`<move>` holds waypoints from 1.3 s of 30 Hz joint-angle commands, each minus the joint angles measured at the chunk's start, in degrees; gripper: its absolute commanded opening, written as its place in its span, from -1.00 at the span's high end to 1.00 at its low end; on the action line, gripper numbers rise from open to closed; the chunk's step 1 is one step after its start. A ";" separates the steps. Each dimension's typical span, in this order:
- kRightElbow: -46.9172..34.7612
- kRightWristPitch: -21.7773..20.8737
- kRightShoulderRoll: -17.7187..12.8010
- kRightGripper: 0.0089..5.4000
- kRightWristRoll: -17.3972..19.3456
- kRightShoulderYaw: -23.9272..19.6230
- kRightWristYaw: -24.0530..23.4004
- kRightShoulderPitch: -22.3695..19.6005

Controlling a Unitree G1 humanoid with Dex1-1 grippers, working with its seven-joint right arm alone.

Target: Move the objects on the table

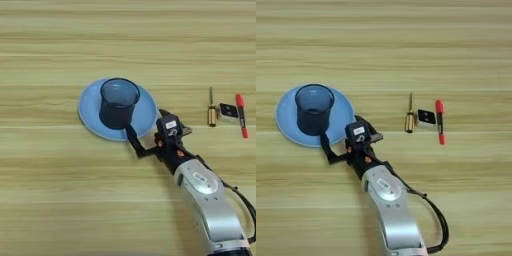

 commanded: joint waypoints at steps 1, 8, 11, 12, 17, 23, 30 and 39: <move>-4.91 -0.06 -2.21 -0.99 0.31 -2.84 -0.64 0.11; -4.54 -0.38 -3.02 -0.99 1.32 -8.89 -2.94 0.06; -3.75 -0.88 -3.01 -0.99 1.91 -11.30 -4.04 -0.40; -3.36 -1.11 -3.03 -0.99 2.14 -11.98 -4.37 -0.49; -0.02 -3.23 -3.00 -0.99 2.33 -15.61 -6.87 -1.74; 5.85 -6.71 -3.10 -0.99 2.29 -19.07 -10.33 -4.43; 15.15 -10.82 -5.07 -0.99 2.81 -22.43 -12.50 -8.25; 21.91 -13.30 -7.34 -0.99 2.99 -23.62 -11.62 -11.47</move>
